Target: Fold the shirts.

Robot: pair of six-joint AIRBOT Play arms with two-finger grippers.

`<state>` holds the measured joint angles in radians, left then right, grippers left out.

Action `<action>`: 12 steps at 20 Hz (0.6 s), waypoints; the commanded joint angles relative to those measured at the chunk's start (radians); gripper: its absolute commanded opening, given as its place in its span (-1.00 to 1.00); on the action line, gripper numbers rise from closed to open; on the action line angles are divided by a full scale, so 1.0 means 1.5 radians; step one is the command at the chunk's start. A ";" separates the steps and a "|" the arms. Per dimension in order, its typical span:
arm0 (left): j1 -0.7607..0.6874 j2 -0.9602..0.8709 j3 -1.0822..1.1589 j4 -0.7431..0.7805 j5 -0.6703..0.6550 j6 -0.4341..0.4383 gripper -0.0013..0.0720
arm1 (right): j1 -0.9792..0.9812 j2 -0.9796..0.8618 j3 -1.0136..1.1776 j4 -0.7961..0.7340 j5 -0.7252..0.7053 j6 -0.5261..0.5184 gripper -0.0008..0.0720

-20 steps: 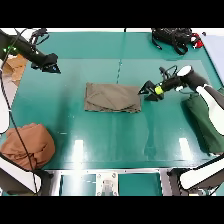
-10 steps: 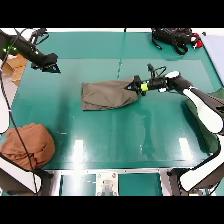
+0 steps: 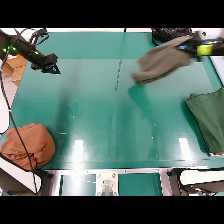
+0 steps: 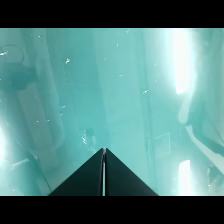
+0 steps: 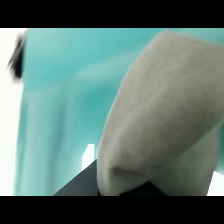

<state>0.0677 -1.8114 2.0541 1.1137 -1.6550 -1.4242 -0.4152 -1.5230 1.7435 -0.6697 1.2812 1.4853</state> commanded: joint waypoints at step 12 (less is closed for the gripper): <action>0.000 0.000 -0.001 -0.015 0.004 -0.005 -0.91 | -0.457 0.198 -0.103 -0.314 0.154 0.191 -0.93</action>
<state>0.0677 -1.8114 2.0537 1.0981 -1.6508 -1.4342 -1.0336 -1.2961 1.6863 -0.9936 1.4849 1.6947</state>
